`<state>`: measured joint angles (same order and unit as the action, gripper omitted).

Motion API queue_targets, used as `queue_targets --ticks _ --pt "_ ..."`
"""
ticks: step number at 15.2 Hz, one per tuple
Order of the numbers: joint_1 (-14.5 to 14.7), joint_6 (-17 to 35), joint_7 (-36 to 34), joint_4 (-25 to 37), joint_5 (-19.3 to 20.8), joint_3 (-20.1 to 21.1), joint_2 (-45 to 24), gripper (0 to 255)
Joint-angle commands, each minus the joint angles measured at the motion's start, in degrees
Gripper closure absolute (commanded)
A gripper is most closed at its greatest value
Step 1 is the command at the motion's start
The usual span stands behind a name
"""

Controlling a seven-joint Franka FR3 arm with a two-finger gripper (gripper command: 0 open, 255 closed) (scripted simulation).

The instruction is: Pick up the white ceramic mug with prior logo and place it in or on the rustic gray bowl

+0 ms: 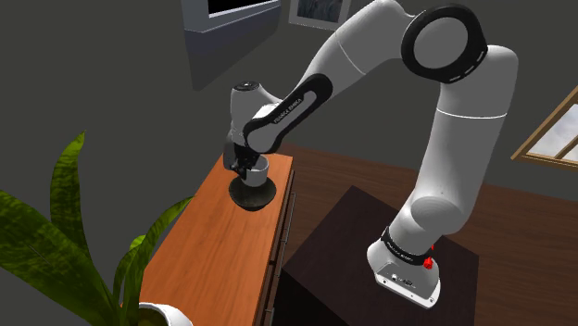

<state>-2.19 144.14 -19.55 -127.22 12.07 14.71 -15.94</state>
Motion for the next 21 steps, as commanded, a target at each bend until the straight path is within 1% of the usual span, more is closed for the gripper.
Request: queue_targets --ticks 1,6,14,15,20,21 --pt "0.19 1.36 -0.53 -0.14 0.76 -0.36 -1.25 255" --pt "0.93 4.57 -2.07 -0.07 2.75 -1.45 -4.66 255" --pt "0.94 4.57 -2.07 -0.07 2.74 -1.46 -4.66 255" --pt "0.94 4.56 -2.07 -0.07 2.74 -1.46 -4.66 0" --pt "0.94 4.56 -2.07 -0.07 2.74 -1.46 -4.66 0" --pt "0.58 3.07 -1.41 -0.25 1.8 -0.86 -2.93 0"
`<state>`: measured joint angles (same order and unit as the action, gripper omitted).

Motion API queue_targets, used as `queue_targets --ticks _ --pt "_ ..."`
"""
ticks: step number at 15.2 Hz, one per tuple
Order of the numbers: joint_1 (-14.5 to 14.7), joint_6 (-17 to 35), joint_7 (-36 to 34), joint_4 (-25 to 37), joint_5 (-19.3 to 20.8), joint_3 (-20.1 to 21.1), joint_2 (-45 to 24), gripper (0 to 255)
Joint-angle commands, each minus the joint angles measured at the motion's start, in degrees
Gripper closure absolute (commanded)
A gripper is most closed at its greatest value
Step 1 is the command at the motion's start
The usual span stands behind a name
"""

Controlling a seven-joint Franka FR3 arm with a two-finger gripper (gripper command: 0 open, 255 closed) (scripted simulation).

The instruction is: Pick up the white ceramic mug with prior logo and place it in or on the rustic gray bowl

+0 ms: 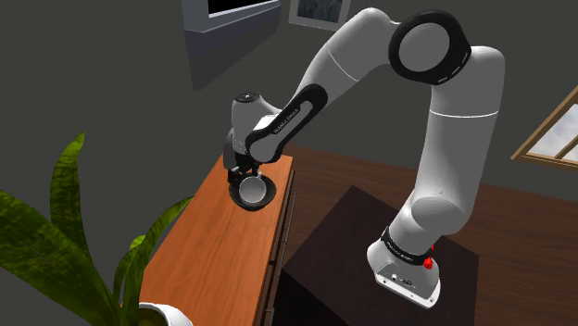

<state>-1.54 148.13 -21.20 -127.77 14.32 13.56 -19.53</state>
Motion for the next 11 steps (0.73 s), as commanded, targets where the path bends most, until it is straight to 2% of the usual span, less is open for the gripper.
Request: queue_targets --ticks 1,3,11 --pt "-0.4 -2.46 0.89 0.21 -1.39 0.86 2.35 0" --pt "-0.88 -5.28 2.05 0.26 -3.06 1.72 5.27 0" --pt "-0.85 -5.28 2.05 0.26 -3.07 1.69 5.27 0"
